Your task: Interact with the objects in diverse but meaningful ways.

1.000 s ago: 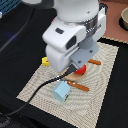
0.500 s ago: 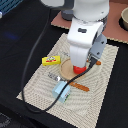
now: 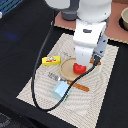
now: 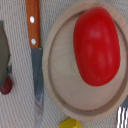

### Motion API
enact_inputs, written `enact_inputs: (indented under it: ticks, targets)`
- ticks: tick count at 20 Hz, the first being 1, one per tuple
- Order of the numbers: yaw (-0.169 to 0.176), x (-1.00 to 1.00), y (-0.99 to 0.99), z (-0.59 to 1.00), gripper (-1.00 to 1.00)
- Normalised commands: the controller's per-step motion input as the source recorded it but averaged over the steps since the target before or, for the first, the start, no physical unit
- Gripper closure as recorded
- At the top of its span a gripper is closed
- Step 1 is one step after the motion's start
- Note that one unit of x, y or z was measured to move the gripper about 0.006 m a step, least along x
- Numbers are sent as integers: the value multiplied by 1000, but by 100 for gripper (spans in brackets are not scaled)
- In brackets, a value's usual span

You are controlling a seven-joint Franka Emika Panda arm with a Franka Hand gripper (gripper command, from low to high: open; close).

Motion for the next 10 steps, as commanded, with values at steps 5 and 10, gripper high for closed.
enact_inputs:
  ticks: [5, 10]
  targets:
    - [0, 327, -33, -9, -100]
    - [9, 301, -2, -149, -100]
